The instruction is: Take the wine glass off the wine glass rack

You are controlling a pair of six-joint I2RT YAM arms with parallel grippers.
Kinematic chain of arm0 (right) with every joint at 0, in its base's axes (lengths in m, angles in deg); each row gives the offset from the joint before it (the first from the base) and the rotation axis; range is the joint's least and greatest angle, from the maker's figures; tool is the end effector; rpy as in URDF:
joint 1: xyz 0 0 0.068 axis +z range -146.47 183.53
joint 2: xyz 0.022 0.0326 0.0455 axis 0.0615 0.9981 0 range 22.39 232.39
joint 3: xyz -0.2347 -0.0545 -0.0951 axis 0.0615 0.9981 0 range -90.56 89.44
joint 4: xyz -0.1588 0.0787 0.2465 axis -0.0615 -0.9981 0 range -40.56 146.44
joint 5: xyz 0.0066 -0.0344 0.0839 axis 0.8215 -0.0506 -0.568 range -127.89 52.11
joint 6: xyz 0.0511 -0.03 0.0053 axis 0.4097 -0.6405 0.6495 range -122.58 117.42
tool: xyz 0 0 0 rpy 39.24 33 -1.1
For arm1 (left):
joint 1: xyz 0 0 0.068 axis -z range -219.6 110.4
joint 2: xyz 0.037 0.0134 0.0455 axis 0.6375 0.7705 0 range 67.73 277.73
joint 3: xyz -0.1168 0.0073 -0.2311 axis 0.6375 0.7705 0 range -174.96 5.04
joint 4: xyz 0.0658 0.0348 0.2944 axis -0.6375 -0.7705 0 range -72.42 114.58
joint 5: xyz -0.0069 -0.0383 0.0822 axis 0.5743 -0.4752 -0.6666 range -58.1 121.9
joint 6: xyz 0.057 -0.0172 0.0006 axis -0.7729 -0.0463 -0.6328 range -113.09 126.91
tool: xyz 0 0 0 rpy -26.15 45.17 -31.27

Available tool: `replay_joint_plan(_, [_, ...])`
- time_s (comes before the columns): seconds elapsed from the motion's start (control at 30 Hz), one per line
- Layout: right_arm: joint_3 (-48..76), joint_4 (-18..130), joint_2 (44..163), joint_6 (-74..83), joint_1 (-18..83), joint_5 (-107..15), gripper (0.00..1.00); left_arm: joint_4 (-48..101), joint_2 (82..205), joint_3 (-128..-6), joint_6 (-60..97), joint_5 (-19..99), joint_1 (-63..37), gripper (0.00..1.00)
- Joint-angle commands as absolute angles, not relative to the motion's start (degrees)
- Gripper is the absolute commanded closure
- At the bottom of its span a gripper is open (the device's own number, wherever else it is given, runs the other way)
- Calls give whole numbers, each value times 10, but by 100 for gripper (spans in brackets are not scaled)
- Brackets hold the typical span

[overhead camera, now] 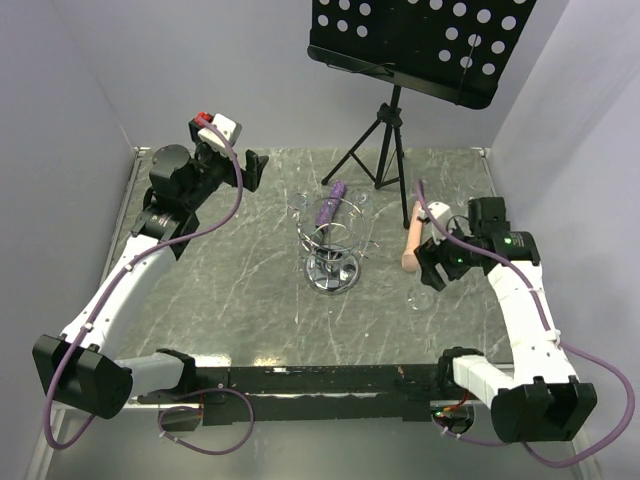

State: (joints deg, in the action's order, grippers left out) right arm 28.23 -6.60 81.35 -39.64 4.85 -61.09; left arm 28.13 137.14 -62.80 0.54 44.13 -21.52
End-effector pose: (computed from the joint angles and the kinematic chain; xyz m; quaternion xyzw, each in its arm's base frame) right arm 0.2334 0.0225 0.2992 -0.3595 0.8786 0.1094 0.2948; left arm 0.3202 -0.1143 0.4034 0.2212 0.6589 -0.1466 0.7039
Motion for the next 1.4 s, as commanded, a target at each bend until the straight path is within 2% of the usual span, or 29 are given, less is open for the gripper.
replay_joint_plan(0.0, [248, -23, 817, -429, -5, -587, 45, 286, 1372, -652, 5, 460, -212, 0])
replay_joint_plan(0.3, [192, 34, 911, -435, -123, -617, 45, 265, 1378, -665, -1, 460, -211, 0])
replay_joint_plan(0.53, [132, 84, 994, -404, -167, -631, 45, 253, 1385, -676, -9, 462, -210, 0])
replay_joint_plan(1.07, [45, 72, 1091, -394, -177, -594, 47, 248, 1386, -669, -19, 459, -210, 0])
replay_joint_plan(1.37, [70, 60, 1086, -400, -178, -587, 46, 255, 1390, -667, -14, 462, -211, 0])
